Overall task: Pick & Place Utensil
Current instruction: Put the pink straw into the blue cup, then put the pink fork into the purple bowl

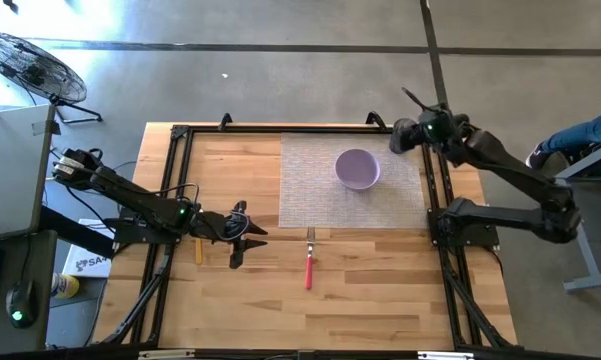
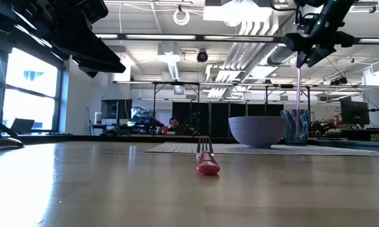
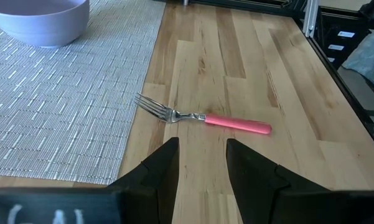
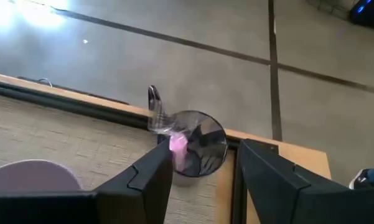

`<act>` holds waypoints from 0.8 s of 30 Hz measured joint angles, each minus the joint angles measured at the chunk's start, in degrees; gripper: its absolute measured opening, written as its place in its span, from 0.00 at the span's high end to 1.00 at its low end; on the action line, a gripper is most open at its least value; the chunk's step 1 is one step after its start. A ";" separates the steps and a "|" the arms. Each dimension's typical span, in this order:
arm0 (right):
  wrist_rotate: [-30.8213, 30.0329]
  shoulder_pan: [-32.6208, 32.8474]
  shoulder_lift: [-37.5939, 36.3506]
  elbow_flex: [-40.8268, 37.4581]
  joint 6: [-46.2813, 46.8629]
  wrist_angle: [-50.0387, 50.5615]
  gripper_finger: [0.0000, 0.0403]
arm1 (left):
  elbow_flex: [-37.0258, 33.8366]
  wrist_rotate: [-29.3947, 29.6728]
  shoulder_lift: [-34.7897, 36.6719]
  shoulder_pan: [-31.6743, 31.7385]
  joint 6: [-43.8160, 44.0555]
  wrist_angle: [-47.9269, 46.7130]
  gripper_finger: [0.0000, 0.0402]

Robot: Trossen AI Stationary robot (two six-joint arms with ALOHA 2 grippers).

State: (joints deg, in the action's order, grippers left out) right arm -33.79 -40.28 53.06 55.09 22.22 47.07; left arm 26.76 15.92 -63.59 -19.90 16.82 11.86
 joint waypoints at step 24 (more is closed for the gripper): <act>-0.36 29.26 7.15 16.38 13.12 5.98 0.58 | 0.00 0.00 -0.01 0.01 0.00 0.00 0.68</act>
State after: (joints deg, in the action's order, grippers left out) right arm -34.15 -11.02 60.21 71.47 35.34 53.05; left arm 26.76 15.92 -63.60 -19.89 16.82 11.86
